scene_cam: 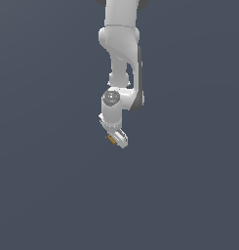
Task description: Pick up the object and move it to a goal position.
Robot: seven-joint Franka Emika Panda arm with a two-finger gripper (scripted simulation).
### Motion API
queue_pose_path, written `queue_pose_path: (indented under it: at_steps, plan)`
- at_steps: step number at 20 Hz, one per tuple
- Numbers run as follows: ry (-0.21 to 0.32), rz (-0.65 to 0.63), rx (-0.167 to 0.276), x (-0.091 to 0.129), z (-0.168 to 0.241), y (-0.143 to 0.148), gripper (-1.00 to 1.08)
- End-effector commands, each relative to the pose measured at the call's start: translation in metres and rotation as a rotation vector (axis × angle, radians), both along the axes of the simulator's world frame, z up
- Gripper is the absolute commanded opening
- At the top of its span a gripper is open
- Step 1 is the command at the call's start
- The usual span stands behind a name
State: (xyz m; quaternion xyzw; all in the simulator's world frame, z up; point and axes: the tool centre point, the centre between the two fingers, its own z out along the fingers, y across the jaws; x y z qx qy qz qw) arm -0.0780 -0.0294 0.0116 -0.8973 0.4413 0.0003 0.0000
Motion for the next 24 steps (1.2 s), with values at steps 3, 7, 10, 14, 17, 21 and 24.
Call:
queue_pose_path:
  at_steps: [3, 7, 10, 14, 17, 21, 24]
  plan:
    - [0.000, 0.000, 0.000, 0.000, -0.001, 0.000, -1.00]
    - [0.000, 0.000, 0.000, 0.000, -0.001, 0.000, -1.00]
    - [-0.002, 0.000, 0.000, 0.001, 0.000, 0.000, -1.00]
    - [-0.002, 0.000, 0.000, 0.003, 0.003, 0.003, -1.00]
    - [-0.002, 0.000, 0.000, 0.009, 0.010, 0.009, -1.00]
    - [-0.002, 0.000, 0.000, 0.020, 0.025, 0.022, -1.00]
    - [-0.001, 0.000, -0.001, 0.032, 0.041, 0.035, -1.00]
